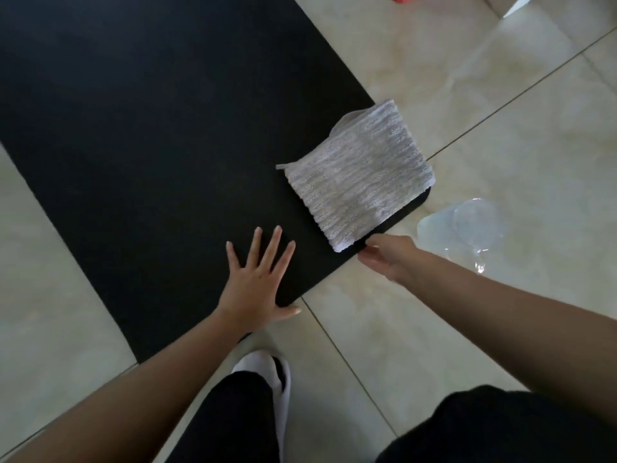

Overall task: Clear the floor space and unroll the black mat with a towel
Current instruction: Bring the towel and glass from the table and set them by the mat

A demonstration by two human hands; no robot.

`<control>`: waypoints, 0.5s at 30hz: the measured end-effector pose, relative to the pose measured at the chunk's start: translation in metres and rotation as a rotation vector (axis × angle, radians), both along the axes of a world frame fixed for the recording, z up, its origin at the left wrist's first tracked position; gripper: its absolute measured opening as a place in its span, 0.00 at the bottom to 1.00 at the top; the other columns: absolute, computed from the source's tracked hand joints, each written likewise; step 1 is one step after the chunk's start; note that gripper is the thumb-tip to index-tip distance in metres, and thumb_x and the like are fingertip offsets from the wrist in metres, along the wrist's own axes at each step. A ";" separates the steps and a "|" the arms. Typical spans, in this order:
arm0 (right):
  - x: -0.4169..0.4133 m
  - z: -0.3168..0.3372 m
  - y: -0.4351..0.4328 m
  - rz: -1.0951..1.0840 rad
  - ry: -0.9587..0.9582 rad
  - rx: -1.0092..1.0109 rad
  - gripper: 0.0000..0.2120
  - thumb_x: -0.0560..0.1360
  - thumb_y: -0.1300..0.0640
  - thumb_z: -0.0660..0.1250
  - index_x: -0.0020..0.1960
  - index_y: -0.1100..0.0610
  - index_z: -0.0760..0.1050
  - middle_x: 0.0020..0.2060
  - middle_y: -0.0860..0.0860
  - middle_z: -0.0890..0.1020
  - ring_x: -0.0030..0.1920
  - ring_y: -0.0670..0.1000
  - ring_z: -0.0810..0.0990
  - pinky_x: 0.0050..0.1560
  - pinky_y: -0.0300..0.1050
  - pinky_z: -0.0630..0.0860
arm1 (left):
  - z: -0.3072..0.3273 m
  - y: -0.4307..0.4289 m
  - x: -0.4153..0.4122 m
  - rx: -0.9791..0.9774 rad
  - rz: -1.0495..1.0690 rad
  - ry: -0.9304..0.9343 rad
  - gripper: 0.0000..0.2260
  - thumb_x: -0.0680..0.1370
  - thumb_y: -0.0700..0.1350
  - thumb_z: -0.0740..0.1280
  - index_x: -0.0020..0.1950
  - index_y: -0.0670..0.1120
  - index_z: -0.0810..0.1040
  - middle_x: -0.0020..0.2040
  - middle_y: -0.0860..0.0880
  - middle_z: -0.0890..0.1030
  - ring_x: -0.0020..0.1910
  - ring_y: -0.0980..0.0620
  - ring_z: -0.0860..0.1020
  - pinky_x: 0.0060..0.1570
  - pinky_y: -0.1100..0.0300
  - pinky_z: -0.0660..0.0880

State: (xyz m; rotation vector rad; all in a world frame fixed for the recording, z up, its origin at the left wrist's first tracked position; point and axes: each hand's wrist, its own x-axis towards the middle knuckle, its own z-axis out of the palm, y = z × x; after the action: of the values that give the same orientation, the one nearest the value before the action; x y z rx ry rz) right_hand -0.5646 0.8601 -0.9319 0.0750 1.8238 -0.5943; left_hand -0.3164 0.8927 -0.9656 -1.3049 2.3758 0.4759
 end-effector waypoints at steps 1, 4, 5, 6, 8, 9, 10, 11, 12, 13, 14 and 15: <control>0.000 -0.001 0.000 -0.027 -0.037 0.008 0.05 0.75 0.69 0.65 0.43 0.64 0.70 0.41 0.59 0.76 0.35 0.51 0.77 0.40 0.46 0.83 | -0.002 0.002 -0.001 -0.012 0.008 -0.008 0.51 0.66 0.77 0.53 0.78 0.51 0.37 0.78 0.44 0.33 0.76 0.37 0.35 0.66 0.25 0.46; 0.007 0.000 -0.004 -0.021 -0.118 -0.020 0.03 0.76 0.69 0.63 0.49 0.64 0.72 0.43 0.58 0.77 0.38 0.51 0.77 0.48 0.49 0.81 | -0.003 0.005 -0.006 -0.015 0.025 -0.033 0.48 0.70 0.75 0.52 0.77 0.50 0.34 0.77 0.43 0.31 0.75 0.36 0.34 0.65 0.24 0.46; 0.010 0.000 -0.007 0.012 -0.115 -0.034 0.07 0.77 0.70 0.61 0.55 0.65 0.72 0.49 0.60 0.78 0.43 0.54 0.79 0.52 0.50 0.79 | -0.001 0.006 -0.007 -0.016 0.019 -0.048 0.46 0.72 0.73 0.53 0.77 0.49 0.35 0.77 0.42 0.32 0.75 0.35 0.36 0.65 0.24 0.47; 0.013 -0.001 -0.010 0.034 -0.095 -0.040 0.12 0.78 0.71 0.60 0.61 0.67 0.71 0.55 0.62 0.78 0.47 0.56 0.79 0.52 0.51 0.77 | 0.001 0.008 -0.007 -0.025 0.010 -0.062 0.44 0.74 0.70 0.54 0.78 0.48 0.39 0.78 0.40 0.35 0.76 0.34 0.39 0.66 0.25 0.50; 0.021 0.001 -0.013 0.086 -0.087 -0.048 0.16 0.78 0.72 0.57 0.65 0.69 0.68 0.60 0.64 0.77 0.54 0.60 0.79 0.51 0.52 0.76 | 0.005 0.011 -0.003 -0.064 -0.009 -0.035 0.37 0.75 0.64 0.61 0.76 0.43 0.58 0.78 0.35 0.48 0.75 0.30 0.51 0.61 0.24 0.60; 0.024 0.002 -0.013 0.112 -0.096 -0.048 0.16 0.78 0.73 0.56 0.66 0.70 0.68 0.61 0.65 0.76 0.57 0.62 0.78 0.51 0.52 0.76 | 0.005 0.012 0.002 -0.081 -0.018 -0.003 0.31 0.74 0.60 0.66 0.69 0.42 0.66 0.77 0.35 0.56 0.73 0.29 0.57 0.57 0.24 0.64; 0.027 0.003 -0.014 0.134 -0.112 -0.053 0.16 0.78 0.73 0.56 0.66 0.71 0.67 0.61 0.66 0.76 0.59 0.63 0.78 0.51 0.52 0.75 | 0.005 0.014 0.007 -0.091 -0.033 0.025 0.24 0.73 0.56 0.68 0.61 0.43 0.68 0.75 0.35 0.61 0.71 0.29 0.61 0.54 0.23 0.66; 0.032 0.003 -0.014 0.154 -0.120 -0.051 0.16 0.78 0.73 0.56 0.66 0.71 0.67 0.61 0.66 0.76 0.60 0.63 0.77 0.51 0.52 0.75 | 0.006 0.015 0.014 -0.085 -0.042 0.040 0.20 0.72 0.53 0.69 0.56 0.44 0.68 0.74 0.36 0.64 0.70 0.28 0.63 0.52 0.22 0.67; 0.036 0.002 -0.014 0.171 -0.126 -0.046 0.16 0.78 0.73 0.56 0.66 0.71 0.67 0.62 0.66 0.76 0.60 0.64 0.77 0.51 0.52 0.75 | 0.006 0.017 0.019 -0.081 -0.045 0.057 0.17 0.73 0.51 0.69 0.54 0.45 0.67 0.74 0.37 0.65 0.70 0.28 0.63 0.51 0.22 0.66; 0.039 0.002 -0.013 0.180 -0.130 -0.040 0.16 0.78 0.73 0.57 0.66 0.71 0.67 0.62 0.66 0.75 0.59 0.64 0.77 0.51 0.53 0.75 | 0.006 0.018 0.023 -0.083 -0.048 0.073 0.15 0.73 0.49 0.68 0.54 0.46 0.67 0.74 0.38 0.66 0.70 0.28 0.63 0.51 0.21 0.66; 0.043 0.001 -0.011 0.184 -0.137 -0.042 0.16 0.78 0.73 0.57 0.66 0.71 0.67 0.62 0.67 0.75 0.58 0.64 0.78 0.51 0.53 0.75 | 0.004 0.021 0.027 -0.097 -0.051 0.090 0.14 0.74 0.48 0.68 0.54 0.46 0.67 0.74 0.39 0.66 0.70 0.28 0.63 0.51 0.21 0.66; 0.047 0.000 -0.012 0.188 -0.145 -0.049 0.16 0.78 0.74 0.57 0.66 0.71 0.67 0.62 0.67 0.76 0.56 0.63 0.78 0.50 0.53 0.75 | 0.003 0.023 0.032 -0.115 -0.047 0.097 0.13 0.74 0.48 0.67 0.53 0.47 0.67 0.74 0.39 0.66 0.70 0.28 0.63 0.50 0.20 0.65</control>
State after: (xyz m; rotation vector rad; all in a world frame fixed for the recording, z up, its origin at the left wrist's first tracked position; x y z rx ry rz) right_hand -0.5172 0.8478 -0.9324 -0.0840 1.6537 -0.4869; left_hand -0.2846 0.9156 -0.9623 -1.2989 2.5416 0.4018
